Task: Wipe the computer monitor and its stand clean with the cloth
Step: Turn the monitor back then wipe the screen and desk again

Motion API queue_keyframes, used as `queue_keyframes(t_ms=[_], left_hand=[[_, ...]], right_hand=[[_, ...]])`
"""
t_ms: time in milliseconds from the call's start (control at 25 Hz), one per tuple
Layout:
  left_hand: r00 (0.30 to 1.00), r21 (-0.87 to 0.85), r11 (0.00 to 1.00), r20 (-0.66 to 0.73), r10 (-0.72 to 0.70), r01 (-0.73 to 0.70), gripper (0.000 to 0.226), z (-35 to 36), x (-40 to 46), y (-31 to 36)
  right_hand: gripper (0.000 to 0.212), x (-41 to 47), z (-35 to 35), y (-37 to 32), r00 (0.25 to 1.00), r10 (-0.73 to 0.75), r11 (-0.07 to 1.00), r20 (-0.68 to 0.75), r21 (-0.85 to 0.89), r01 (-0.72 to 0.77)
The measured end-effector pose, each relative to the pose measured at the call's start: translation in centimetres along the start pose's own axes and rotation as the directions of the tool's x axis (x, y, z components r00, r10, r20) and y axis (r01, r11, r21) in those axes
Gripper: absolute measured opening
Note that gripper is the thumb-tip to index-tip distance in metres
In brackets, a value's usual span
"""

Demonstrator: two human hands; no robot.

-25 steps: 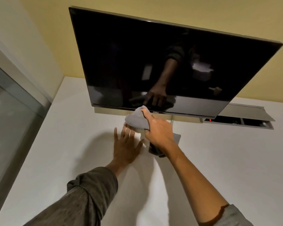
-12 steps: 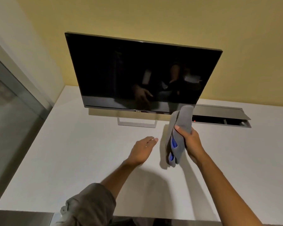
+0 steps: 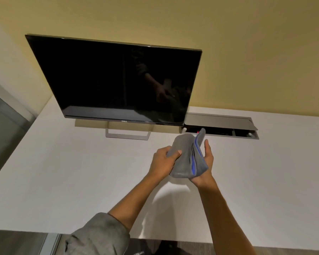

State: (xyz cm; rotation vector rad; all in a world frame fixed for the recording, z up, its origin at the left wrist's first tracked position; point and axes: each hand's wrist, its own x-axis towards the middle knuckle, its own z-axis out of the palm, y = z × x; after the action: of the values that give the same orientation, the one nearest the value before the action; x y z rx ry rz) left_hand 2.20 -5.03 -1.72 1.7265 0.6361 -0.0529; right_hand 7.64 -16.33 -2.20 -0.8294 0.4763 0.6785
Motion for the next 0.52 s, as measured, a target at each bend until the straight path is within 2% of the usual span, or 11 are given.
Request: queue_keyframes(t_ms=[40, 200, 320, 360, 400, 440, 520], left_hand=[[1.0, -0.005, 1.0, -0.022, 0.013, -0.013, 0.025, 0.4, 0.1, 0.0], [0.998, -0.087, 0.996, -0.056, -0.015, 0.01, 0.031, 1.8, 0.5, -0.9], [0.999, 0.038, 0.999, -0.026, -0.025, 0.026, 0.038, 1.3, 1.0, -3.1], [0.999, 0.101, 0.994, -0.016, -0.029, 0.031, 0.042, 0.6, 1.3, -4.1], [1.0, 0.192, 0.981, -0.009, -0.018, 0.019, 0.046, -0.3, 1.8, -5.1], [1.0, 0.32, 0.947, 0.001, 0.018, -0.018, 0.052, -1.5, 2.1, -6.2], [0.99, 0.612, 0.779, 0.049, 0.132, -0.134, 0.071, -4.1, 2.9, -8.1]], right_hand=[[0.071, 0.0, -0.6, -0.2, 0.999, 0.044, 0.999, 0.004, 0.005, -0.044], [0.032, 0.3, -1.6, -1.1, 0.996, -0.069, 0.992, -0.064, -0.11, 0.062], [0.034, 1.7, -2.1, -1.7, 0.988, -0.146, 0.954, -0.042, -0.271, 0.129], [0.036, 2.2, -2.3, -2.0, 0.972, -0.224, 0.903, -0.074, -0.391, 0.178], [0.04, 3.0, -2.6, -2.0, 0.937, -0.336, 0.802, -0.096, -0.55, 0.231], [0.048, 3.7, -2.8, -2.0, 0.896, -0.437, 0.658, -0.074, -0.706, 0.263], [0.065, 4.7, -2.8, -1.5, 0.841, -0.54, 0.261, 0.03, -0.944, 0.201]])
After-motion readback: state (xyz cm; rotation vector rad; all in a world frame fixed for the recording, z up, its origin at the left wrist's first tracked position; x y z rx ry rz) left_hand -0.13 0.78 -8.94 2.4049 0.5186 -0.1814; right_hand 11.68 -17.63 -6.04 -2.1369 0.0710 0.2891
